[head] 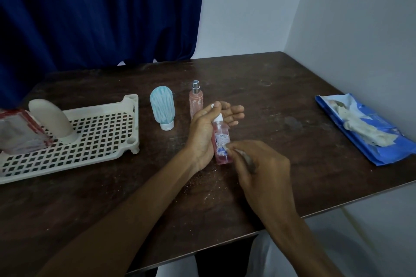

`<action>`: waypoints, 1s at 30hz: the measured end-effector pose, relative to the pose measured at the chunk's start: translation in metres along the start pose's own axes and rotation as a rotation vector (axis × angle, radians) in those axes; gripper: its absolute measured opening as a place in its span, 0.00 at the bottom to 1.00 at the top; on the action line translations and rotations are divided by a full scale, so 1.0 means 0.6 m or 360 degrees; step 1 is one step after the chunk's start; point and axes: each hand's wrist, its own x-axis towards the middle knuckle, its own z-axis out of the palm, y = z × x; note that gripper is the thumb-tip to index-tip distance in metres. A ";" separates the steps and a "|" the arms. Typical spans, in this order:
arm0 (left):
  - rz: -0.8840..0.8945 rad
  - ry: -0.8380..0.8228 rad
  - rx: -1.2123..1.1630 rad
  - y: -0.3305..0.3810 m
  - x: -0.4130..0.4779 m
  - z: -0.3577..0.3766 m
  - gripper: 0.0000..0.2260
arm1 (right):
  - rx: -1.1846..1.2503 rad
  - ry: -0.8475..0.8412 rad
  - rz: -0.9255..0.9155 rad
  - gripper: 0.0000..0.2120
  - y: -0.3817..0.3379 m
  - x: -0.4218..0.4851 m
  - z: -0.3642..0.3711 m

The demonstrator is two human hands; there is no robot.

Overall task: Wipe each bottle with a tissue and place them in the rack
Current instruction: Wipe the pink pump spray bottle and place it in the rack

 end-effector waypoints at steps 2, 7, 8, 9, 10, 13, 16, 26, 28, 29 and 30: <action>0.0001 0.0015 0.0025 -0.001 0.001 -0.002 0.12 | 0.0002 0.0007 0.0016 0.08 -0.003 -0.009 0.002; -0.0133 0.0015 0.0445 0.004 0.002 -0.009 0.11 | -0.0088 0.0007 -0.0016 0.08 -0.006 -0.013 0.008; -0.0167 0.0009 0.0441 0.006 0.003 -0.009 0.11 | -0.0085 0.0008 -0.0026 0.08 -0.006 -0.013 0.008; -0.0194 0.0005 0.0392 0.008 0.003 -0.010 0.11 | -0.0070 0.0008 -0.0028 0.08 -0.006 -0.014 0.007; -0.0211 0.0002 0.0328 0.010 0.004 -0.009 0.11 | -0.0047 0.0003 -0.0027 0.09 -0.006 -0.015 0.006; -0.0208 -0.0019 0.0192 0.012 0.002 -0.007 0.11 | 0.0040 -0.0018 0.0009 0.09 -0.003 -0.018 -0.002; -0.0184 -0.0037 0.0086 0.007 -0.002 -0.006 0.11 | 0.0055 -0.0018 0.0062 0.08 0.003 -0.008 -0.005; -0.0136 -0.0018 -0.0040 0.002 -0.006 0.000 0.11 | 0.0073 0.0033 0.0024 0.06 -0.005 0.016 0.009; -0.0144 -0.0037 -0.0046 0.002 -0.006 0.001 0.11 | 0.0081 0.0024 0.0037 0.07 -0.002 0.011 0.004; -0.0143 -0.0051 -0.0033 0.001 -0.006 0.001 0.11 | 0.0093 0.0023 0.0068 0.07 0.002 0.013 0.001; -0.0142 -0.0069 -0.0020 0.001 -0.007 0.001 0.11 | 0.0093 0.0024 0.0095 0.07 0.006 0.018 0.000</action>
